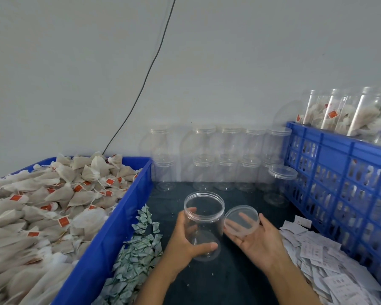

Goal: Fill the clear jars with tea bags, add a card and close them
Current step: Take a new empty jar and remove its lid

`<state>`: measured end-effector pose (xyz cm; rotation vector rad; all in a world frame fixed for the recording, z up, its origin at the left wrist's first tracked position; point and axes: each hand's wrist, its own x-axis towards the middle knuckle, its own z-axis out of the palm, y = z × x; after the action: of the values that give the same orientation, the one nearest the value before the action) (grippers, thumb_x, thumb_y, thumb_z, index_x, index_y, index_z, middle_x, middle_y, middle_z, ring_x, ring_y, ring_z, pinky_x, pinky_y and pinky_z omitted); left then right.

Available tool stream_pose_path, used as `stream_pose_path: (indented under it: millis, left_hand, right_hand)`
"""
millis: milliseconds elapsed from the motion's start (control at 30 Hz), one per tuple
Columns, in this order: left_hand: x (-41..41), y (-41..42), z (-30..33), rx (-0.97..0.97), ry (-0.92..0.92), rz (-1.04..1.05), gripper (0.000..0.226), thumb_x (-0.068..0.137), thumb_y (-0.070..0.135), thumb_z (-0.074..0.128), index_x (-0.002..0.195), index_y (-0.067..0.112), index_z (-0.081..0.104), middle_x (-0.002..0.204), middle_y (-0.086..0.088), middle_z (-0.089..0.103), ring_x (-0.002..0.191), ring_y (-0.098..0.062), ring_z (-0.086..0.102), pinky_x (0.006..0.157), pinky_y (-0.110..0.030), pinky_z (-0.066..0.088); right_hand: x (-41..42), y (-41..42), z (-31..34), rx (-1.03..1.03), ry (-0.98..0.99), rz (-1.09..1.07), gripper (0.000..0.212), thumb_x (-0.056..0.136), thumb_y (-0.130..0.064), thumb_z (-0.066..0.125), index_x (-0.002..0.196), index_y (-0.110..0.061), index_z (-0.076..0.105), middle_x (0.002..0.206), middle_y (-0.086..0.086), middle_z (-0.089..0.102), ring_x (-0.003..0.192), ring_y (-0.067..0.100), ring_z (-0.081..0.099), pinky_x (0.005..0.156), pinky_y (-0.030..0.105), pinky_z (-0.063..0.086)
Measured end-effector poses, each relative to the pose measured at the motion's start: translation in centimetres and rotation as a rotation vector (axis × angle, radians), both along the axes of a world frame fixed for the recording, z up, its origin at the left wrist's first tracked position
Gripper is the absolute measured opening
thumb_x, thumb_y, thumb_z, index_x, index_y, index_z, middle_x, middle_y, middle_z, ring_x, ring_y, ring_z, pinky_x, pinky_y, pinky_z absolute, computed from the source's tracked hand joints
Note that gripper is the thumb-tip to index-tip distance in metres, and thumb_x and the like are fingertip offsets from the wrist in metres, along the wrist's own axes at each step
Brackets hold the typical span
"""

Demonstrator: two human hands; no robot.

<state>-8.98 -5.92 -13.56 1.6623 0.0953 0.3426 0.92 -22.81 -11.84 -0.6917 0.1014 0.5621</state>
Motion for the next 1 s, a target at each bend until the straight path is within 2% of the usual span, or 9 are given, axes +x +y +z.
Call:
stream_pose_path:
  millis: [133,300,433,500,600,733,800,900,1000]
  left_hand:
    - [0.7,-0.1,-0.8,0.021,-0.030,0.106,0.088,0.062,0.003,0.089,0.129,0.034,0.041,0.137,0.012,0.048,0.128,-0.005,0.047,0.111,-0.033,0.039]
    - [1.0,0.0,-1.3,0.066,-0.020,0.149,0.085,0.064,0.010,0.089,0.126,0.041,0.039,0.127,0.028,0.047,0.119,0.008,0.047,0.099,-0.016,0.040]
    - [1.1,-0.8,-1.6,0.048,0.053,0.254,0.085,0.062,0.014,0.090,0.131,0.025,0.040,0.136,0.005,0.052,0.123,-0.010,0.051,0.109,-0.034,0.040]
    - [1.0,-0.9,-1.0,0.025,0.086,0.292,0.091,0.060,0.008,0.091,0.133,0.020,0.038,0.139,-0.001,0.050,0.125,-0.015,0.049,0.110,-0.034,0.038]
    - [0.5,-0.5,1.1,0.071,0.174,0.280,0.106,0.065,0.004,0.086,0.146,0.020,0.020,0.146,-0.002,0.040,0.129,-0.017,0.045,0.109,-0.034,0.039]
    - [-0.4,0.1,5.1,0.150,0.201,0.264,0.099,0.079,-0.011,0.061,0.150,0.027,0.003,0.154,-0.008,0.021,0.131,-0.025,0.042,0.102,-0.040,0.047]
    - [-0.7,0.2,6.9,0.178,0.187,0.327,0.088,0.084,-0.007,0.058,0.149,0.025,0.008,0.151,-0.011,0.023,0.122,-0.023,0.047,0.097,-0.039,0.050]
    - [-0.9,1.0,9.6,0.031,0.161,0.466,0.059,0.089,-0.002,0.053,0.139,0.018,0.027,0.138,-0.008,0.044,0.096,-0.014,0.055,0.082,-0.031,0.053]
    - [-1.2,2.3,11.5,0.096,0.164,0.588,0.036,0.090,0.006,0.050,0.124,0.016,0.047,0.119,0.003,0.057,0.091,-0.011,0.056,0.072,-0.026,0.049]
  right_hand:
    - [0.5,-0.2,-0.8,-0.138,0.000,-0.074,0.037,0.101,-0.017,0.039,0.135,-0.002,0.041,0.130,0.036,0.049,0.122,0.044,0.050,0.103,0.049,0.041]
    - [1.4,0.2,-1.9,-0.387,-0.091,-0.254,0.043,0.099,-0.002,0.043,0.141,0.003,0.037,0.138,0.027,0.046,0.126,0.037,0.049,0.107,0.041,0.039]
    - [0.4,1.0,-1.9,-0.900,-0.443,-0.375,0.051,0.093,0.001,0.046,0.144,-0.005,0.040,0.148,0.015,0.041,0.134,0.030,0.039,0.108,0.038,0.032]
    - [0.1,1.5,-1.4,-1.079,-0.669,-0.424,0.052,0.090,0.004,0.047,0.141,-0.007,0.045,0.151,0.012,0.037,0.139,0.028,0.032,0.114,0.042,0.026]
    - [-0.9,2.1,0.5,-1.015,-0.816,-0.465,0.046,0.089,0.006,0.046,0.127,-0.016,0.058,0.139,0.003,0.049,0.131,0.023,0.042,0.107,0.037,0.033]
    - [-2.8,4.0,4.1,-0.873,-0.958,-0.526,0.044,0.087,0.011,0.044,0.102,-0.025,0.063,0.116,-0.005,0.062,0.102,0.006,0.055,0.087,0.021,0.037]
    - [-3.5,5.2,5.8,-0.802,-1.003,-0.546,0.044,0.085,0.013,0.043,0.095,-0.024,0.065,0.105,-0.007,0.065,0.096,0.007,0.058,0.082,0.021,0.039]
    - [-5.0,7.6,7.8,-0.720,-1.048,-0.500,0.044,0.084,0.013,0.041,0.089,-0.023,0.065,0.097,-0.007,0.067,0.087,0.012,0.060,0.078,0.027,0.044]
    - [-6.4,10.4,9.1,-0.659,-1.065,-0.383,0.040,0.084,0.015,0.042,0.088,-0.017,0.066,0.092,-0.005,0.068,0.089,0.008,0.062,0.077,0.017,0.045]
